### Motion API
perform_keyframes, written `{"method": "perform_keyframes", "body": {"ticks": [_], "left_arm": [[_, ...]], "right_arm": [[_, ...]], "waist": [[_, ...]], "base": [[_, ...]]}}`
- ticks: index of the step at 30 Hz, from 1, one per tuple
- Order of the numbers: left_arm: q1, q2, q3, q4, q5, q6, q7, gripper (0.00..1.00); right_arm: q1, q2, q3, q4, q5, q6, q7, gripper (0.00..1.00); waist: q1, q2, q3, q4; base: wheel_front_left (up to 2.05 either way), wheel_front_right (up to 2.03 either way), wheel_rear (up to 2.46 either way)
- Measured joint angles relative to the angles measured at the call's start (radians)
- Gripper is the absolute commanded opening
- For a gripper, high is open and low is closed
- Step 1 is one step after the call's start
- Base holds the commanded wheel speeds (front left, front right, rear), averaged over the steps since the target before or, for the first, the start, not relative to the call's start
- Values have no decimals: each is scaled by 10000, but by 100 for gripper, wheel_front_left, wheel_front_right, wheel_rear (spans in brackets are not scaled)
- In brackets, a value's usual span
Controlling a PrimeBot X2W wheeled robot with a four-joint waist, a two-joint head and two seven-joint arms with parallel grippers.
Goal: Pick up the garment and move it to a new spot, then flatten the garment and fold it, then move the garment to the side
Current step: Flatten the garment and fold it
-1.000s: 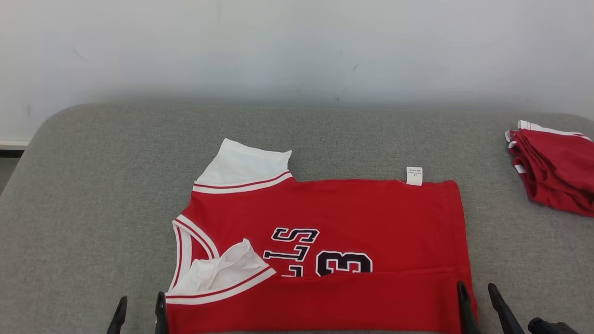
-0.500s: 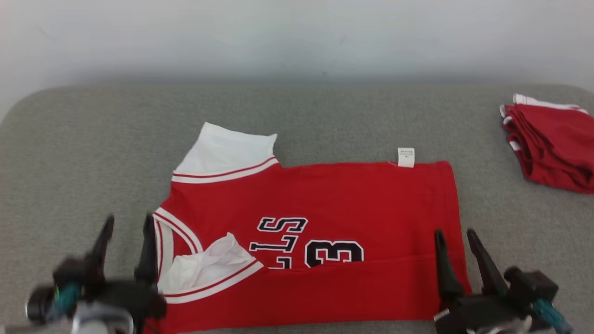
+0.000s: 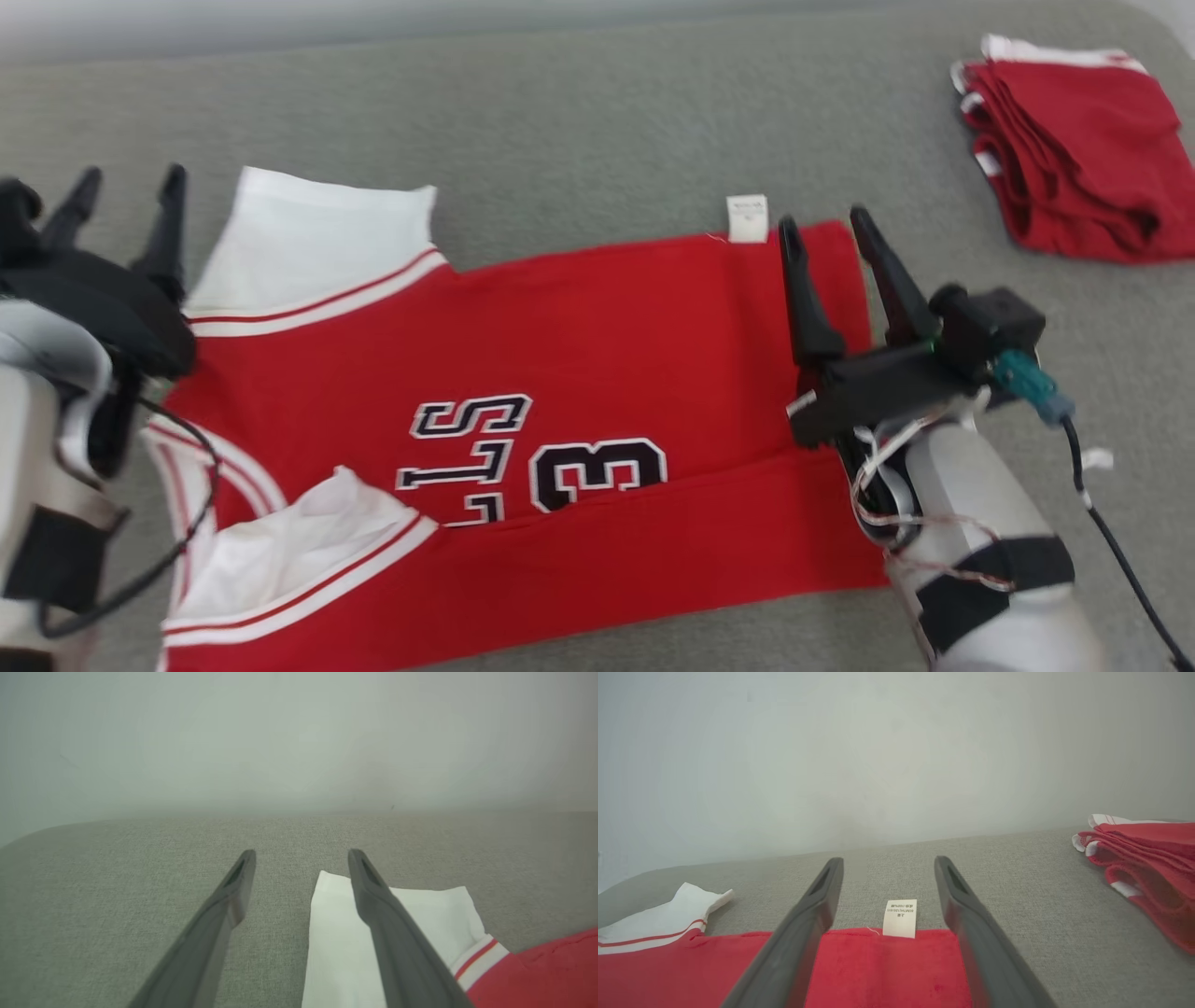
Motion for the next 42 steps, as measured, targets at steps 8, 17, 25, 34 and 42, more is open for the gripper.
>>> {"method": "perform_keyframes", "body": {"ticks": [8, 17, 25, 34, 42], "left_arm": [[-1016, 587, -644, 1005, -491, 0, 291, 100], [-1610, 838, -1074, 2391, -564, 0, 138, 100], [-1945, 794, -1248, 3264, -771, 0, -128, 0], [-1916, 497, -1847, 2991, -1513, 0, -855, 0], [-1895, 407, -2529, 2479, -1894, 0, -1337, 0]], "right_arm": [[-773, 104, 345, 316, 230, 0, 0, 100], [-776, 136, 487, 343, 330, 0, 0, 100], [-778, 146, 535, 520, 326, 0, 0, 100], [-1609, 134, 625, 2266, 848, 0, 391, 100], [-2832, -79, 305, 4000, 963, 0, 1198, 100]], "waist": [[0, 0, 846, -850], [-1, 0, 1306, -1396], [-4, -1, 1302, -1402], [-4, -1, 997, -1063], [-4, -2, 818, -514]], "base": [[0, 0, 0], [0, 0, 0], [0, 0, 0], [0, 0, 0], [0, 0, 0]]}}
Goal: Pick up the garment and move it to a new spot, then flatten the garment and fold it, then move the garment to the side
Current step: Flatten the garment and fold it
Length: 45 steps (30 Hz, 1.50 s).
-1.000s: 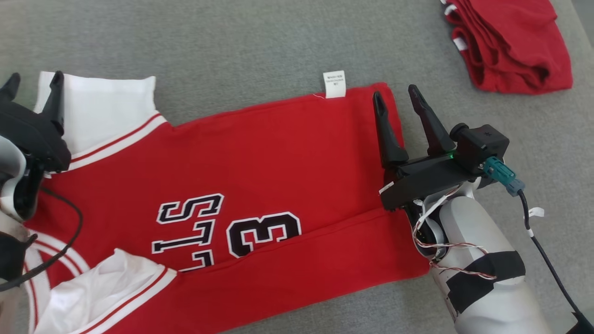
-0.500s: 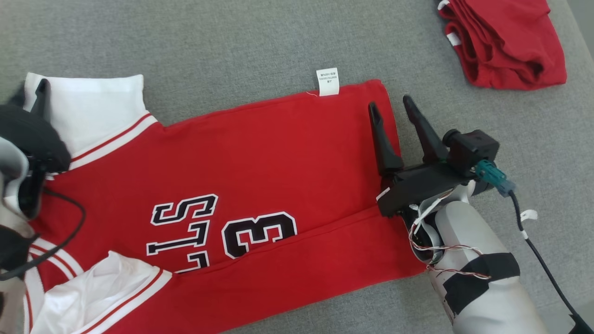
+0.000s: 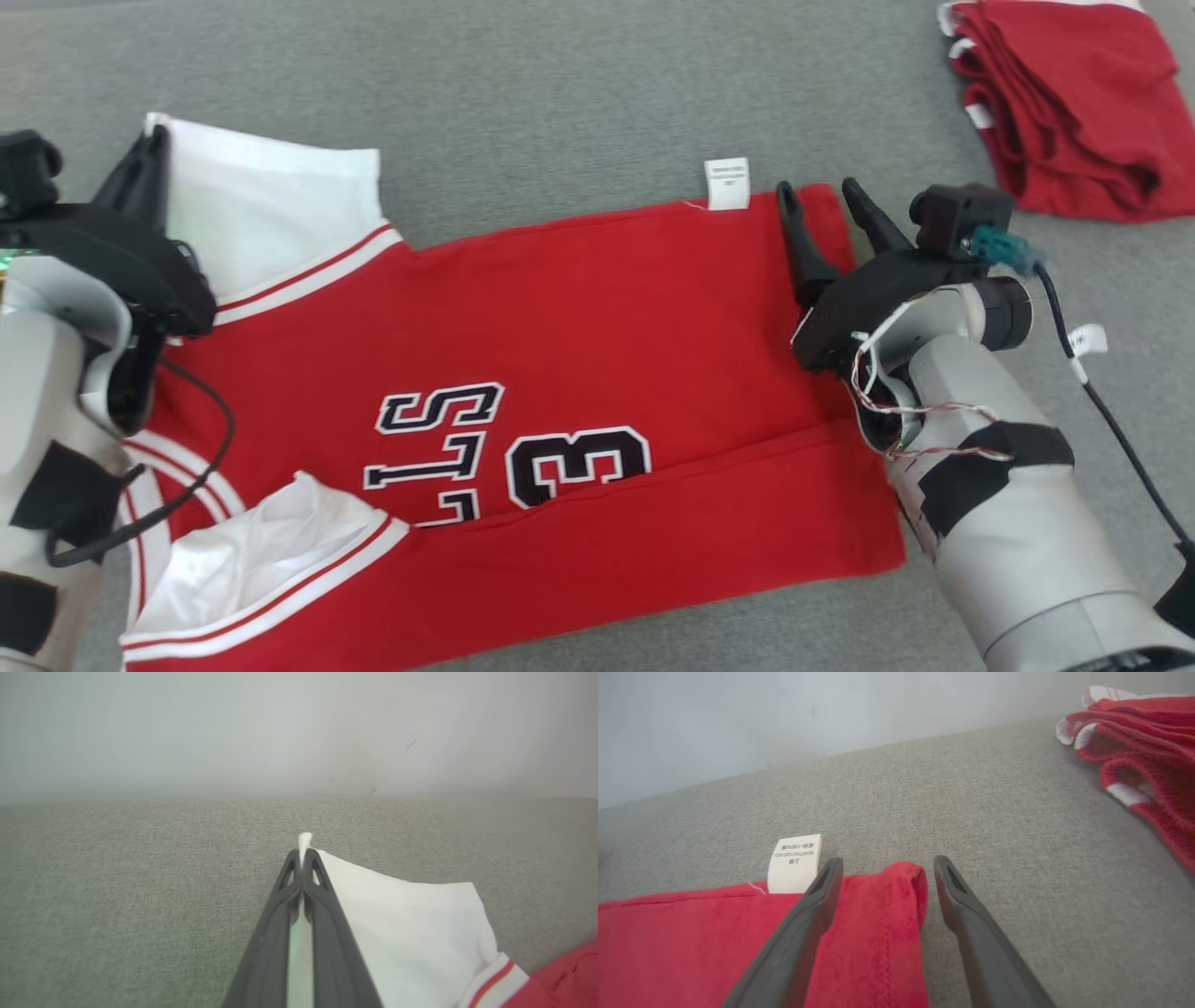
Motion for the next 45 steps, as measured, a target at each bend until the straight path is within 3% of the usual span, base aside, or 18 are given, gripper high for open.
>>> {"method": "perform_keyframes", "body": {"ticks": [1, 2, 4, 16, 25, 35, 45], "left_arm": [[-3, -35, -71, -63, -54, 0, -38, 0], [-8, -65, -146, -98, -128, 0, -63, 0], [-23, -128, -272, -127, -249, 0, -130, 0], [-448, -35, -593, 109, -715, 0, -1026, 0], [784, -109, -936, -685, -1290, 0, -1726, 0], [4185, -10, -276, -4184, -1595, 226, -2023, 0], [7382, -426, -17, -6907, -1436, 1058, -2038, 0]], "right_arm": [[-139, -29, -67, 251, -31, 0, 138, 100], [-234, -35, -109, 456, -86, 0, 215, 80], [-435, -27, -148, 849, -161, 0, 324, 0], [-1736, -36, -742, 2272, -742, 0, -721, 0], [-931, 6, -307, 2257, -194, 0, -1085, 0], [1098, -1012, 305, 658, 1273, 0, -1195, 0], [3591, -2080, 414, -1716, 2408, 0, -1198, 0]], "waist": [[0, 0, -3, 67], [0, 0, -1, 132], [0, 1, 12, 253], [0, 0, -184, 598], [0, 0, -844, 749], [-2, -1, -1601, 1137], [-2, -1, -2014, 1829]], "base": [[0, 0, 0], [0, 0, 0], [0, 0, 0], [0, 0, 0], [0, 0, 0], [0, 0, 0], [0, 0, 0]]}}
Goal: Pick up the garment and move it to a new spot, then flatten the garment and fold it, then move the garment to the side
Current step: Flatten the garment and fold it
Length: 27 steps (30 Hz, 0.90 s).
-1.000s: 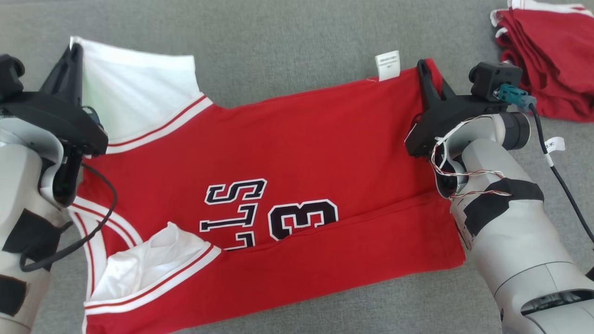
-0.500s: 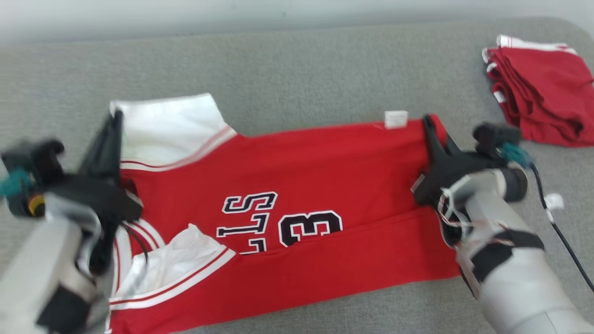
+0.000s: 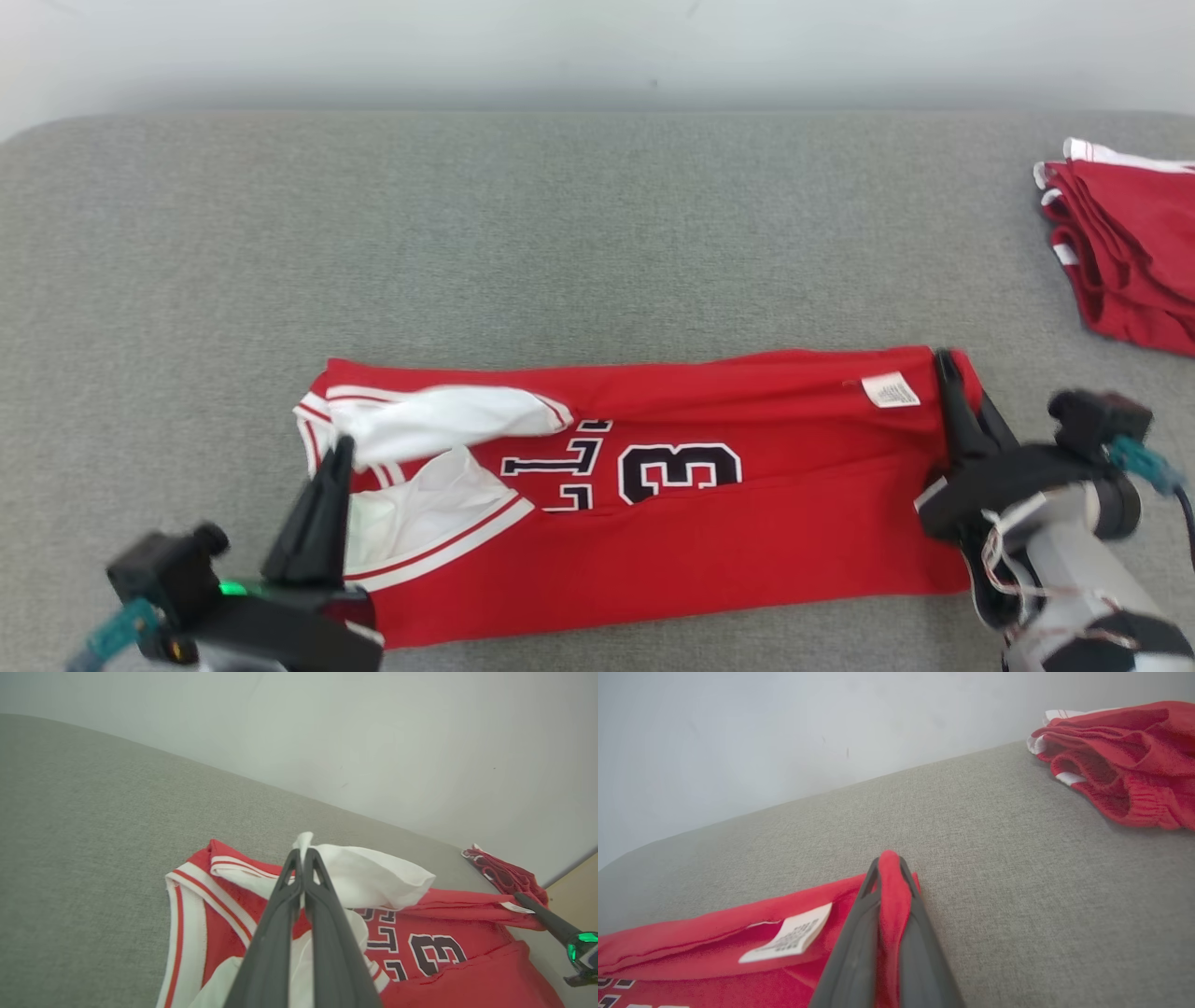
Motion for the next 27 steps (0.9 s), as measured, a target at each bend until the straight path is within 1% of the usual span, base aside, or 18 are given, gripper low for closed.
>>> {"method": "perform_keyframes", "body": {"ticks": [5, 7, 12, 13, 14, 15, 16, 17, 22, 24, 27], "left_arm": [[892, -399, 188, -198, 81, 165, -2, 0], [1091, -591, 301, -167, 82, 163, -2, 0], [1388, -807, 318, 564, 441, 161, -6, 0], [1390, -913, 366, 798, 339, 159, -10, 0], [1392, -984, 316, 1030, 288, 150, 21, 0], [1405, -1022, 291, 1218, 424, 150, 25, 13], [1391, -1057, 387, 1373, 477, 157, 19, 48], [1379, -1068, 443, 1559, 514, 155, 17, 100], [1423, -1381, 1141, 1747, 1058, 130, 15, 100], [1517, -1478, 1482, 1676, 1294, 33, 13, 100], [1724, -1609, 2054, 1453, 2138, -13, 13, 100]], "right_arm": [[1041, -100, -157, -807, 199, 0, 2, 0], [1326, -113, -278, -1037, 255, 0, 0, 0], [1855, -86, -268, -1085, 313, 0, 15, 0], [1876, -75, -307, -1039, 320, 0, 52, 0], [1887, -63, -341, -940, 334, 0, 100, 2], [1930, -63, -347, -899, 318, 0, 94, 74], [1978, -56, -357, -876, 309, 0, 92, 100], [1994, -35, -353, -861, 309, 0, 90, 100], [2087, -40, -366, -1179, 349, 0, 73, 100], [2237, -81, -393, -1313, 374, 0, 71, 100], [2327, -142, -460, -1390, 395, 0, 44, 100]], "waist": [[0, 0, -188, 184], [0, -1, -244, 218], [1, 0, -382, 247], [1, -1, -415, 244], [0, -1, -456, 239], [1, 0, -500, 238], [2, 0, -543, 236], [2, -1, -587, 238], [1, 0, -831, 271], [1, -1, -924, 303], [1, 0, -1058, 343]], "base": [[0, 0, 0], [0, 0, 0], [0, 0, 0], [0, 0, 0], [0, 0, 0], [0, 0, 0], [0, 0, 0], [0, 0, 0], [0, 0, 0], [0, 0, 0], [0, 0, 0]]}}
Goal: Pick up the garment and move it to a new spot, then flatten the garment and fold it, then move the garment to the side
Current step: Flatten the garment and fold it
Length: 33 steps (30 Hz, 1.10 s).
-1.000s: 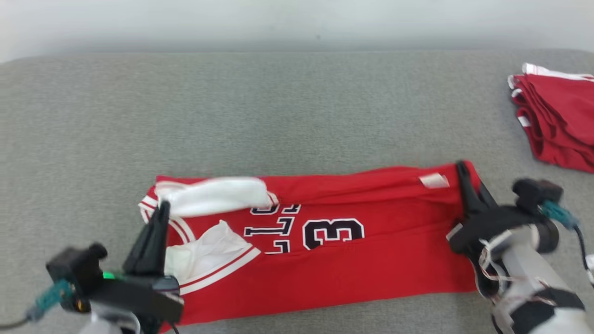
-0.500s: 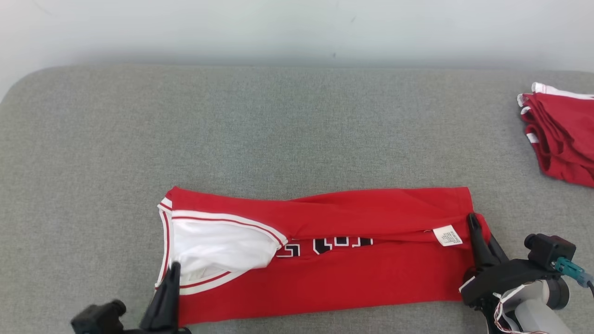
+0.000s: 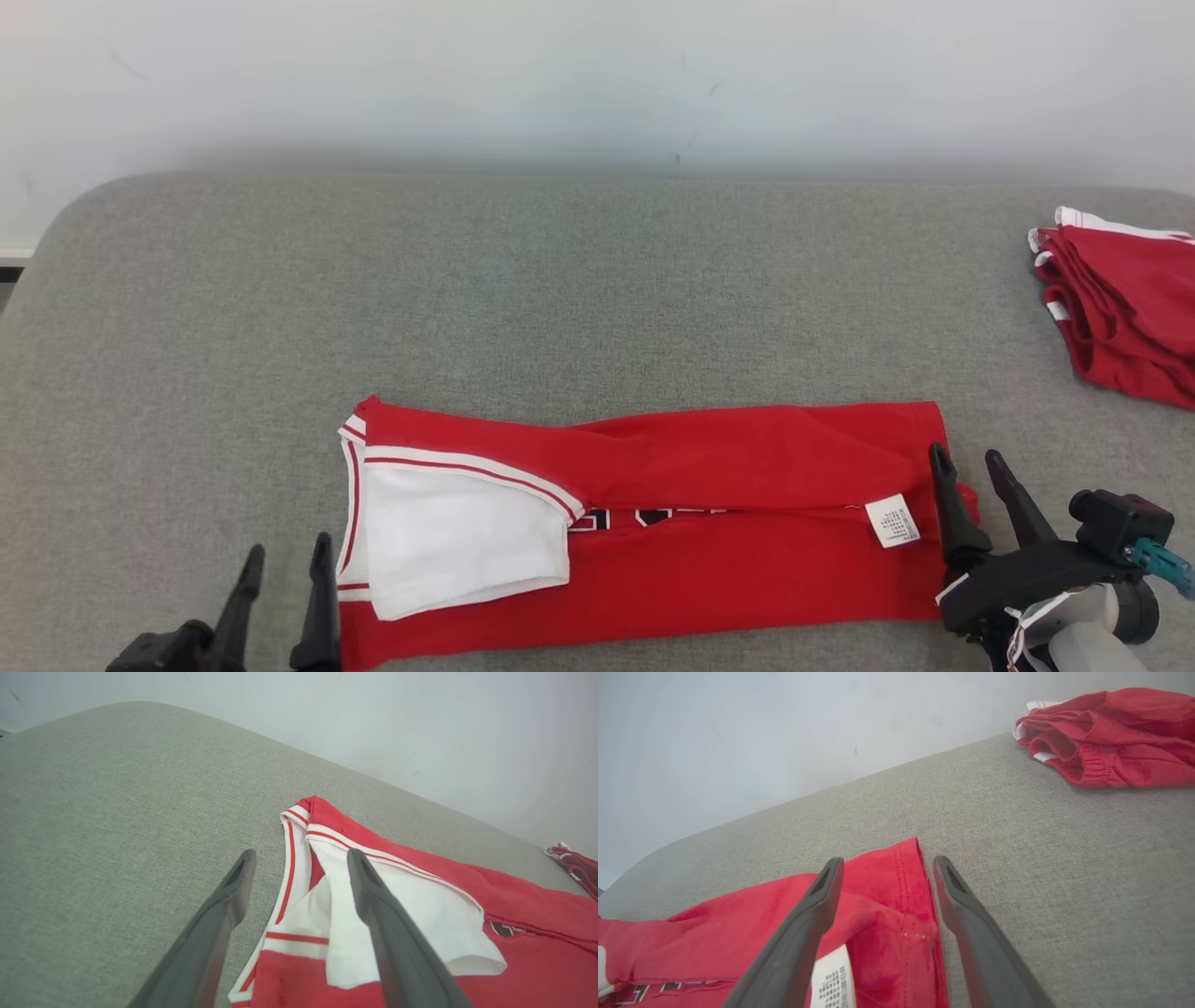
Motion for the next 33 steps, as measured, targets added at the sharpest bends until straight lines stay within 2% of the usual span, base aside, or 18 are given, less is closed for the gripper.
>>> {"method": "perform_keyframes", "body": {"ticks": [2, 5, 10, 16, 23, 24, 25, 26, 33], "left_arm": [[121, -65, 349, -272, 871, -13, 0, 100], [417, -529, 953, -533, 1674, -107, -23, 100], [899, -1243, 1733, -612, 3124, -543, -23, 100], [1039, -1599, 2105, -483, 3837, -782, -23, 100], [1051, -1783, 2445, -270, 4105, -901, -23, 100], [1051, -1793, 2477, -245, 4111, -959, -23, 100], [1052, -1795, 2506, -234, 4115, -968, -23, 100], [1052, -1801, 2527, -224, 4117, -970, -25, 100], [1051, -1816, 2485, -90, 4004, -982, -23, 100]], "right_arm": [[-2, -21, -65, 146, -33, 0, 38, 100], [-57, 15, -104, 537, -180, 0, 234, 100], [-505, 178, -36, 1697, -537, 0, 387, 100], [-798, 349, -92, 2767, -706, 0, 395, 100], [-1073, 552, -10, 3628, -675, 0, 391, 100], [-1136, 569, 10, 3772, -665, 0, 405, 97], [-1197, 604, 27, 3862, -621, 0, 456, 42], [-1244, 637, 54, 3939, -596, 0, 483, 1], [-1534, 690, 151, 4520, -522, 0, 314, 0]], "waist": [[0, 0, -90, 28], [0, 0, -218, 68], [0, 0, -402, 196], [0, 1, -462, 405], [0, 2, -457, 565], [1, 1, -459, 564], [1, 1, -462, 559], [0, 1, -465, 551], [1, 1, -588, 499]], "base": [[0, 0, 0], [0, 0, 0], [0, 0, 0], [0, 0, 0], [0, 0, 0], [0, 0, 0], [0, 0, 0], [0, 0, 0], [0, 0, 0]]}}
